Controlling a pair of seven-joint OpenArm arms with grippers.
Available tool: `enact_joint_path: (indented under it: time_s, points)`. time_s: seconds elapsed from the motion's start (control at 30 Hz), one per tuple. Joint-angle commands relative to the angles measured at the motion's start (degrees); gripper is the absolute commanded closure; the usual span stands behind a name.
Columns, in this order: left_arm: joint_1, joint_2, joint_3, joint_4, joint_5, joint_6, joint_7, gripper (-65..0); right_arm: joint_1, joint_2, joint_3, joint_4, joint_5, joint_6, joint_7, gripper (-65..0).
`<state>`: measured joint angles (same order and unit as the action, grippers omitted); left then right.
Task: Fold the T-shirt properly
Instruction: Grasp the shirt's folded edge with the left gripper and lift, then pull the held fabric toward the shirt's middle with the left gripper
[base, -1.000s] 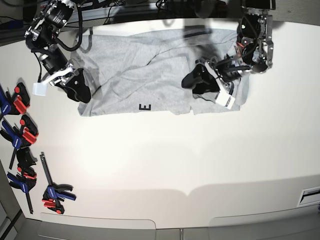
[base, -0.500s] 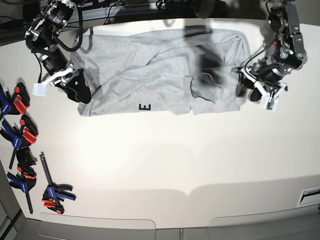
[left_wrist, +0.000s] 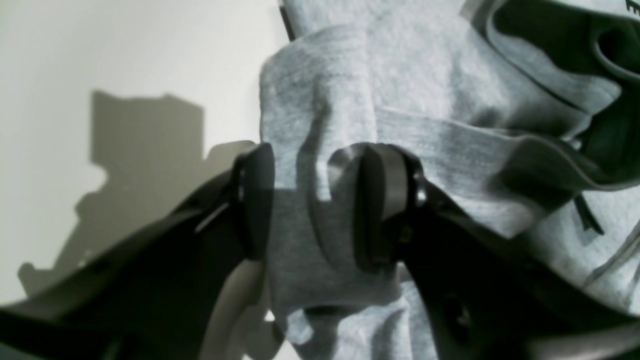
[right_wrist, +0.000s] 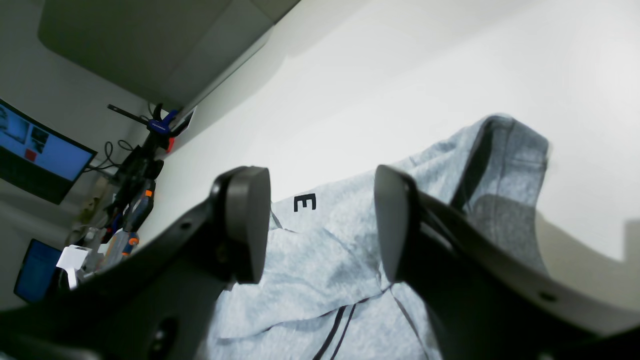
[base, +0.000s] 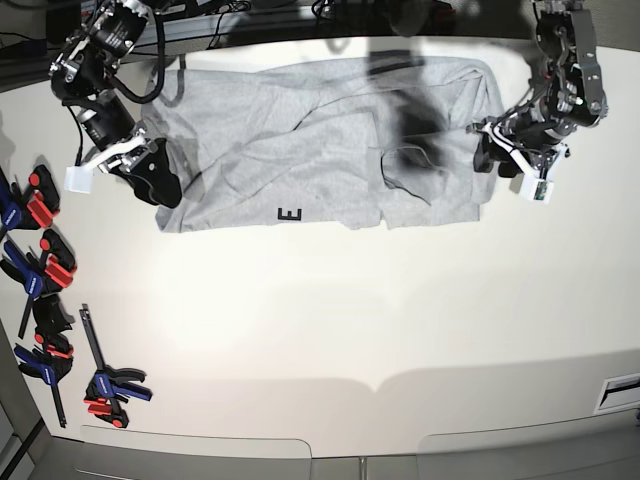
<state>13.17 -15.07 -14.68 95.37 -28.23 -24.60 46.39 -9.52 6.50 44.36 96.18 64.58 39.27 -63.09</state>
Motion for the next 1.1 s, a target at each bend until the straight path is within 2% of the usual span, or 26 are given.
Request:
enact_joint_path:
  time_s: [0.0,0.1,0.27,0.37,0.53,0.67,0.9,1.07]
  points:
    - [-0.35,-0.52,-0.20,1.01,-0.79,-0.24,-1.53,-21.2,0.66,0.63,0.13,1.09,1.64,0.73,1.18,-31.4]
    - [-0.63,-0.52,-0.20,1.16,-1.11,-0.44,-1.46,0.0,0.66,0.63,0.13,1.09,1.64,0.73,1.16,-31.4]
    - [-0.61,-0.55,-0.28,2.03,-7.61,-0.81,1.75,0.0,0.66,0.63,0.13,1.09,1.64,0.73,1.14,-31.4]
    - [0.24,-0.52,-0.28,4.96,-14.80,-5.64,5.33,0.0,0.63,0.63,0.13,1.09,1.62,0.73,1.09,-31.4]
    - [4.92,-0.48,-0.28,12.15,-25.81,-15.19,8.26,0.0,0.66,0.63,0.13,1.09,1.62,0.73,1.09,-31.4]
    - [8.63,-0.50,-0.26,14.97,-29.22,-15.40,9.40,0.0,0.66,0.63,0.13,1.09,1.62,0.73,1.11,-31.4]
    - [12.79,-0.52,0.20,14.93,-29.38,-15.40,9.75,0.0,0.68,0.66,0.13,1.09,1.62,0.73,1.14,-31.4]
    - [12.98,-0.52,6.51,14.93,-28.85,-15.40,11.80,0.0,1.01,0.66,0.13,1.09,1.64,0.73,1.16,-31.4]
